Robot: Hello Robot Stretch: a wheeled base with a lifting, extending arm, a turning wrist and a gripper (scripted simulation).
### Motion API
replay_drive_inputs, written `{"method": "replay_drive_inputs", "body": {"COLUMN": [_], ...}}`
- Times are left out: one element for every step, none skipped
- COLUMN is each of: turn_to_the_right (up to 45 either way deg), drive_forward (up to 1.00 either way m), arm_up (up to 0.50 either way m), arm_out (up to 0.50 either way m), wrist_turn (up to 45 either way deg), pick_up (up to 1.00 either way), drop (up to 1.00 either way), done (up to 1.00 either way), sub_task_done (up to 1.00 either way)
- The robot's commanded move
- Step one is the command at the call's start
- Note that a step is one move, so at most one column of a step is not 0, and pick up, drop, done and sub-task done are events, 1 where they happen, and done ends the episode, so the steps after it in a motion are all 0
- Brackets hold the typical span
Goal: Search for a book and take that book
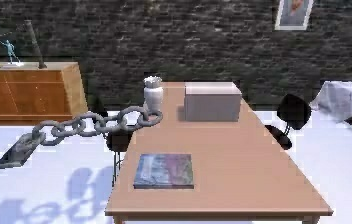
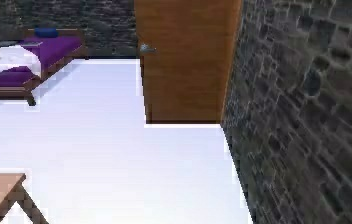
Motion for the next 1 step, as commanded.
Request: {"method": "replay_drive_inputs", "body": {"turn_to_the_right": [-45.0], "drive_forward": [0.0], "arm_up": [0.0], "arm_out": [0.0], "wrist_turn": [0.0], "pick_up": [0.0], "drop": [0.0], "done": [0.0], "sub_task_done": [0.0]}}
